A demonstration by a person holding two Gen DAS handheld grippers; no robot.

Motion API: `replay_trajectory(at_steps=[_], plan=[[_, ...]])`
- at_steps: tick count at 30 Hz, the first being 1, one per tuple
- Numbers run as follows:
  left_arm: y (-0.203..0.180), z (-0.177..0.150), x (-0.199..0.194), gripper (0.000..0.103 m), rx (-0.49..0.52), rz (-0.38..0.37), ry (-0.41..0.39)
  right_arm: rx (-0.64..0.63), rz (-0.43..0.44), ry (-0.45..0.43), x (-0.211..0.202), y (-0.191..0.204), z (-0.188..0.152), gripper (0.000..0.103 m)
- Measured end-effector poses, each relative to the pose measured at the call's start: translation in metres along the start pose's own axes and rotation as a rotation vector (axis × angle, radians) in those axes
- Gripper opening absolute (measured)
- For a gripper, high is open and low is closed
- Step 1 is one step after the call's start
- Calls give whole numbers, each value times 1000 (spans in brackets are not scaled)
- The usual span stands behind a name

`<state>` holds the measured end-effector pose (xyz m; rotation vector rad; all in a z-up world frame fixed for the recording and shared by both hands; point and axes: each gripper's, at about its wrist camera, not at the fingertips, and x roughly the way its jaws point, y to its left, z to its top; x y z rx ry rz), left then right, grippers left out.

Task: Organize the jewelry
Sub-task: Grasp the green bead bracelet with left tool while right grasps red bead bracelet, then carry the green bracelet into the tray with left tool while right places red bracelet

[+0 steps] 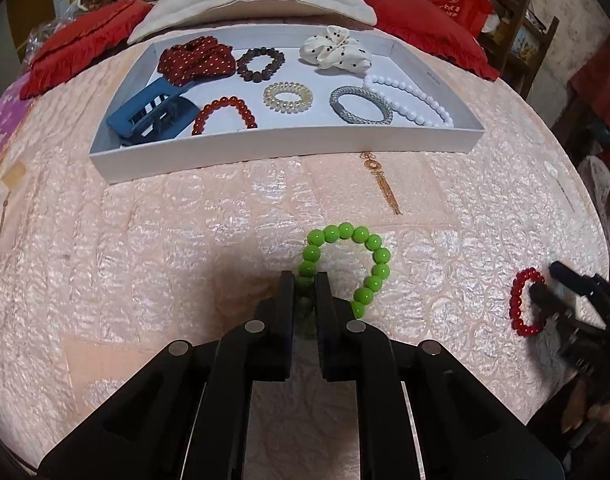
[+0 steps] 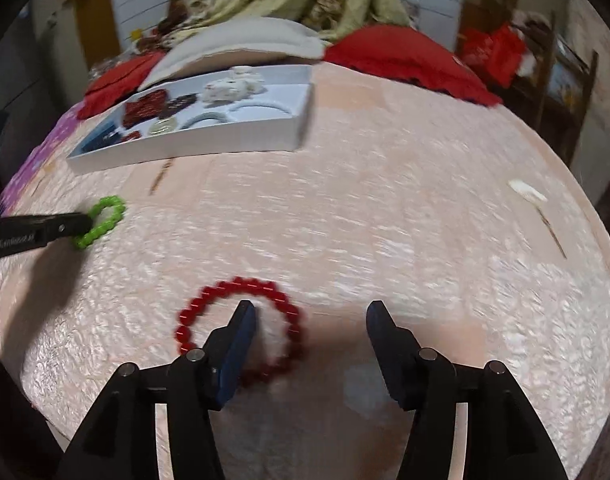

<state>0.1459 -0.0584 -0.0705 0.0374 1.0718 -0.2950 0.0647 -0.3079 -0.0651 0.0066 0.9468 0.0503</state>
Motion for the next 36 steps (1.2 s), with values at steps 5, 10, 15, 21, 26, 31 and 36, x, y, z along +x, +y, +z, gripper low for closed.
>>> replay_trajectory(at_steps=[5, 10, 15, 21, 26, 31, 36], plan=[[0, 0, 2, 9, 20, -8, -21, 2, -33, 23, -2, -7, -2, 44], [-7, 3, 4, 13, 41, -12, -41, -49, -29, 8, 0, 17, 0, 29], [-10, -1, -1, 8, 40, -30, -12, -45, 17, 16, 5, 28, 8, 9], [6, -5, -53, 8, -7, -52, -69, 10, 79, -14, -14, 23, 27, 9], [15, -5, -94, 8, 0, -61, -106, 39, 118, -75, -42, 21, 48, 9], [16, 3, -128, 8, 48, -48, -152, 62, 143, -116, -62, 17, 70, 9], [22, 21, -147, 8, 58, -43, -175, 61, 160, -141, -73, 14, 92, 9]])
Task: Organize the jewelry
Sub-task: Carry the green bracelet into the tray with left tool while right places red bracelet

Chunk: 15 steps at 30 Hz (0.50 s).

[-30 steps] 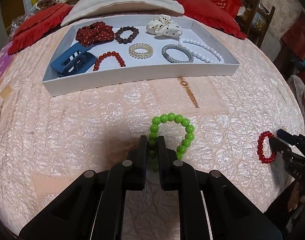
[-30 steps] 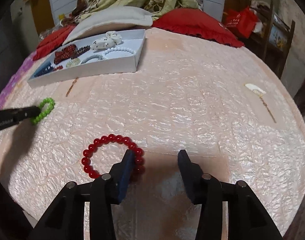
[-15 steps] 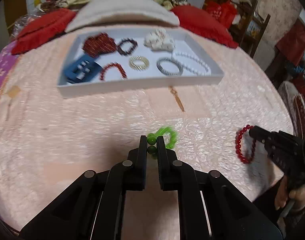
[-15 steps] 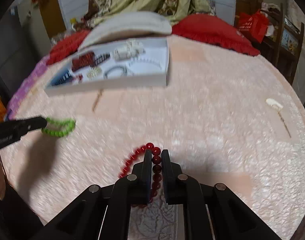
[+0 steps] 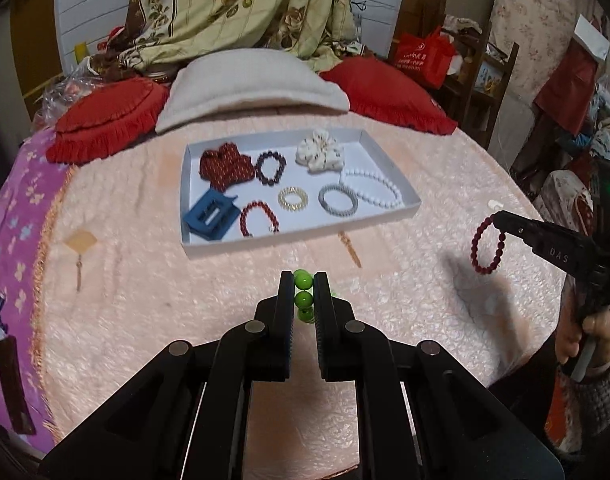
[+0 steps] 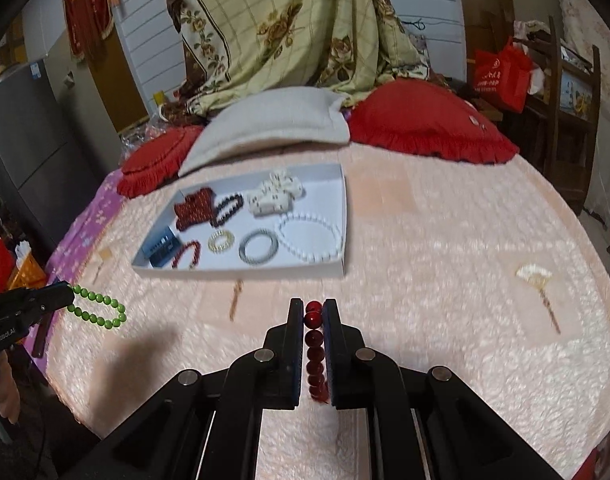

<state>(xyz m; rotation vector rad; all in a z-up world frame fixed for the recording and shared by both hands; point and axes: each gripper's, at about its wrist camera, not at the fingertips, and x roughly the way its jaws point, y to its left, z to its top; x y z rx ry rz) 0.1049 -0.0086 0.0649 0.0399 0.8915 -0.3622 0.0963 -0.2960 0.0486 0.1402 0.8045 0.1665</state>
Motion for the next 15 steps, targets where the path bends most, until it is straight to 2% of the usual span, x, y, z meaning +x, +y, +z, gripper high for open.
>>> replay_trajectory(at_steps=[7, 15], plan=[[4, 27, 8, 8, -22, -3, 9, -36, 9, -13, 6, 13, 25, 9], [1, 58, 45, 8, -42, 2, 56, -22, 7, 24, 38, 13, 49, 9]])
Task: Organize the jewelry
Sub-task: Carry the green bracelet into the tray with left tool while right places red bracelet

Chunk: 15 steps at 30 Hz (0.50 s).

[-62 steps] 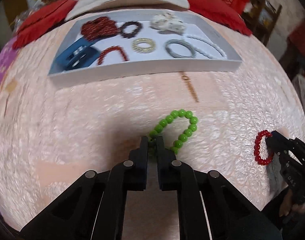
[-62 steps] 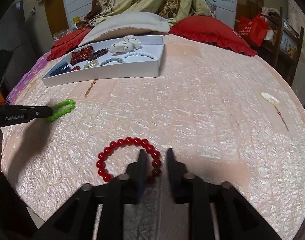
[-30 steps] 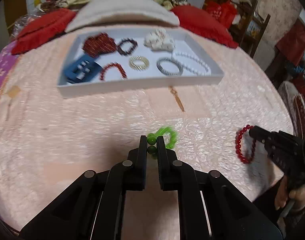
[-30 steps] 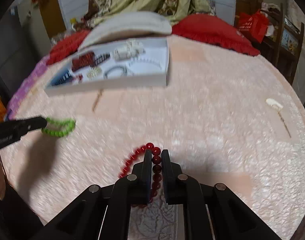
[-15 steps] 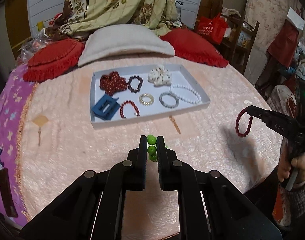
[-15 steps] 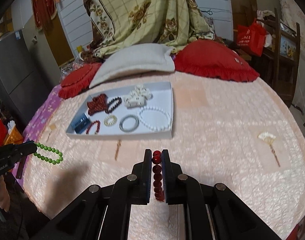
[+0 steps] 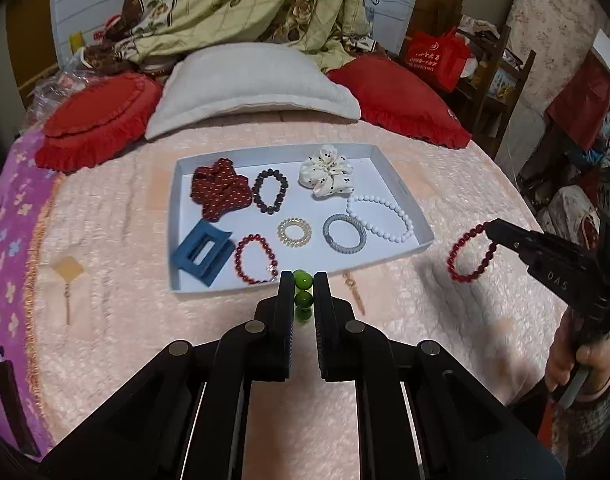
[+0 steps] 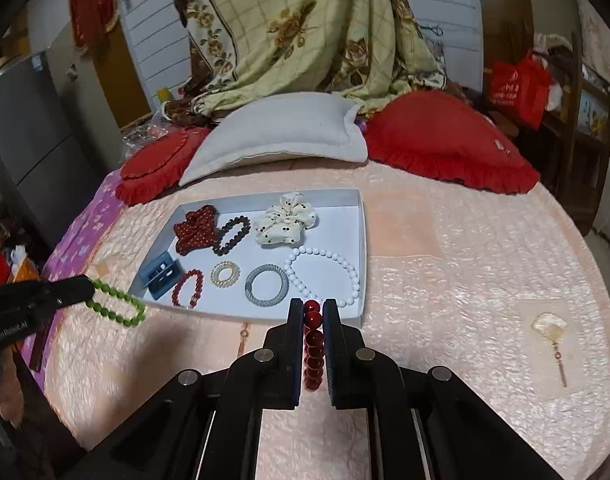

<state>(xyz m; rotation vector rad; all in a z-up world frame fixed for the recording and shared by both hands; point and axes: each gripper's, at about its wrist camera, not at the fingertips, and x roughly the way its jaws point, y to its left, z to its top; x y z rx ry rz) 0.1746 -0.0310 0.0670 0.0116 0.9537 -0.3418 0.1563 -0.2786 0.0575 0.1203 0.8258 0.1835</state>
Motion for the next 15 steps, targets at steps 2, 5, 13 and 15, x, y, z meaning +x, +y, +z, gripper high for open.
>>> replay_trajectory(at_steps=[2, 5, 13, 15], plan=[[-4, 7, 12, 8, 0, -1, 15, 18, 0, 13, 11, -3, 7, 9], [-10, 17, 30, 8, -4, -10, 34, 34, 0, 35, 29, -4, 18, 9], [-28, 40, 78, 8, -22, -76, 59, 82, 45, 102, 89, 2, 53, 9], [-24, 39, 94, 8, -30, -74, 80, 128, 102, 107, 102, 0, 58, 9]])
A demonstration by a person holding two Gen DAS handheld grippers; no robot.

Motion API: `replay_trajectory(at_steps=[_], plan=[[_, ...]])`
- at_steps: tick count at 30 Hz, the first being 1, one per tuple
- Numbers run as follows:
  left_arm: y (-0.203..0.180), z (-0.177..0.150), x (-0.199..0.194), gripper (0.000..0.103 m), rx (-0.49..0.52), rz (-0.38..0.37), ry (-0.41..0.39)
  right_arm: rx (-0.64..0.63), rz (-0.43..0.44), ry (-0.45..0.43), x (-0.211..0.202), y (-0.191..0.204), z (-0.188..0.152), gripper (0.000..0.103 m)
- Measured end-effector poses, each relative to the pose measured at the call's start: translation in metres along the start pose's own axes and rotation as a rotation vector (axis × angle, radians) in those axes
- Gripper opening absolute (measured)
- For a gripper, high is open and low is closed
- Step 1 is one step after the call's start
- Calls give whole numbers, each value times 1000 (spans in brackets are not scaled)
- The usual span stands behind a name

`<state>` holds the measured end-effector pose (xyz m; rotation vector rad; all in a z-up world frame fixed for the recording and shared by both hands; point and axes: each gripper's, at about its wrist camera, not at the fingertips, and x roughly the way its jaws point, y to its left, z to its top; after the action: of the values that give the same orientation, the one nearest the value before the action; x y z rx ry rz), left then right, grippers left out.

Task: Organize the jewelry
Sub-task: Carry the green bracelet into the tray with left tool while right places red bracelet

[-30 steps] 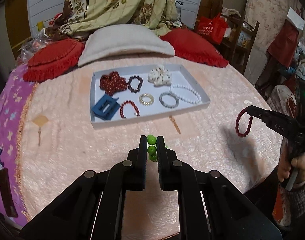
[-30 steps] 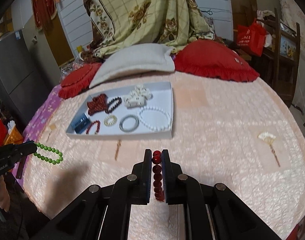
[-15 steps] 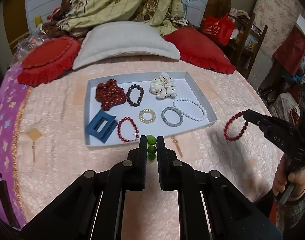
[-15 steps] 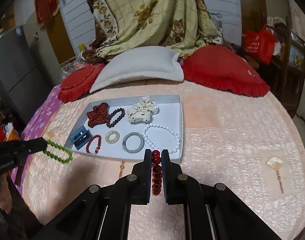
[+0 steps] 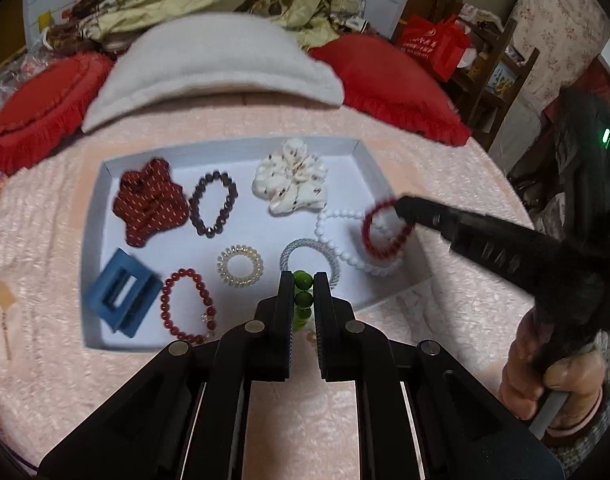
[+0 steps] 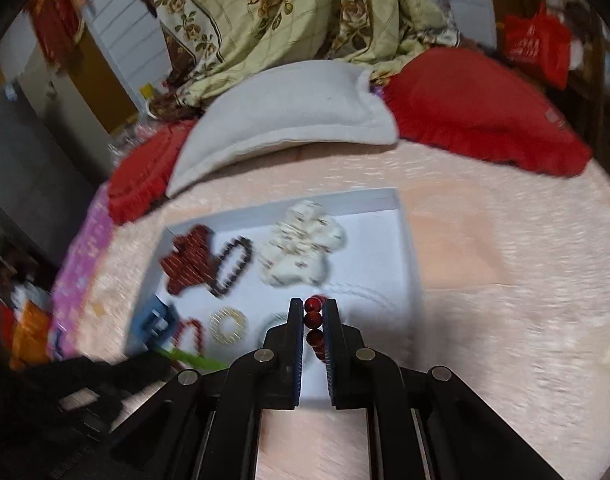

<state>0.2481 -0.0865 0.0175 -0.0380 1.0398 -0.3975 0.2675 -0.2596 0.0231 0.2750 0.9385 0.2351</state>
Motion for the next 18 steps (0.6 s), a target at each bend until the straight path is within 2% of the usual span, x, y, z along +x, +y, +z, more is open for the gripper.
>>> replay_trajectory(at_steps=[4, 6, 12, 16, 18], plan=[[23, -11, 37, 8, -32, 62, 76, 50, -12, 57, 33, -17, -3, 9], [30, -17, 44, 8, -30, 88, 88, 59, -32, 81, 44, -27, -10, 9], [39, -29, 48, 8, -19, 125, 91, 69, -82, 105, 51, -44, -20, 9], [36, -37, 40, 8, 0, 160, 62, 45, -105, 98, 46, -42, -23, 9], [32, -39, 35, 9, 13, 177, 47, 34, -120, 93, 42, -40, -23, 13]])
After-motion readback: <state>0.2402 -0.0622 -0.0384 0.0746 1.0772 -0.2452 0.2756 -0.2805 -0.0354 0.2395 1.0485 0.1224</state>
